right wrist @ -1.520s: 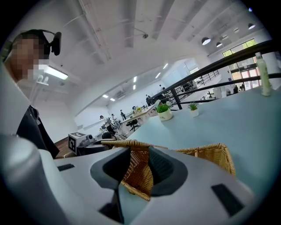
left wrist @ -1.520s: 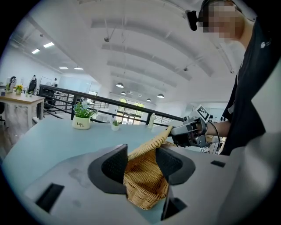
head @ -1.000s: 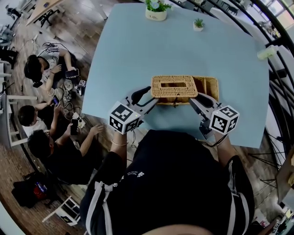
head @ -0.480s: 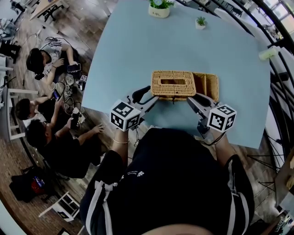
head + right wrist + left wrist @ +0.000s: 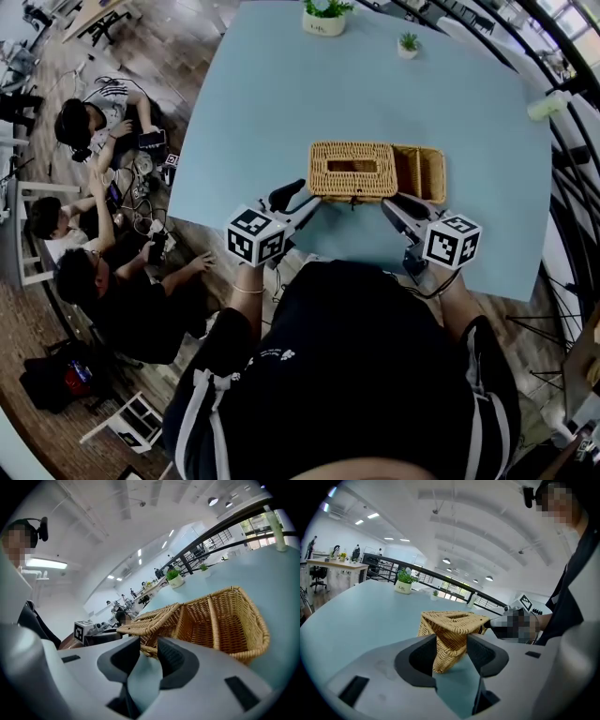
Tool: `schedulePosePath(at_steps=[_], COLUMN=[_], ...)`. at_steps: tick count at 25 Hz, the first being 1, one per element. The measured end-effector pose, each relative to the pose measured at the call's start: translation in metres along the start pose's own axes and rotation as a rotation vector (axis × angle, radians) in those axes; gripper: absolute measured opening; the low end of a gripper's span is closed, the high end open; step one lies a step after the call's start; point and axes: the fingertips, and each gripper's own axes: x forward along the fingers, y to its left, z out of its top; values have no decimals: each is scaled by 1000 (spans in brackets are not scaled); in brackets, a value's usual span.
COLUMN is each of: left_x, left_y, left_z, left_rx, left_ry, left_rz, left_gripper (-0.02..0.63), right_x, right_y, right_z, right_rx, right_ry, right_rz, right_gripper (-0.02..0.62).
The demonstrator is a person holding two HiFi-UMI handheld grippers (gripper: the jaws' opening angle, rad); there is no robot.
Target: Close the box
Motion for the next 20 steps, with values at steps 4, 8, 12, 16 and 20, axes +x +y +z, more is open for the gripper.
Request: schedulePosePath(at_steps=[4, 8, 12, 16, 20], left_x=[2, 1, -1, -4, -10], left_y=[0, 0, 1, 1, 0], left_z=[-8, -16, -15, -15, -10], left_rx=[-4, -9, -13, -16, -13], left_ry=[18, 36, 37, 26, 3], left_rz=[13, 23, 29, 38, 55], left_gripper=[186, 186, 186, 186, 186], right_x=[-1, -3, -3, -5, -10], right_y=[-3, -3, -3, -2, 3], right_z=[-5, -7, -5, -7, -2], right_rx=[6, 19, 18, 20, 11], right_ry=[7, 9, 10, 6, -11], right_rz=[-4, -5, -8, -5, 0], right_gripper=[114, 117, 124, 132, 132])
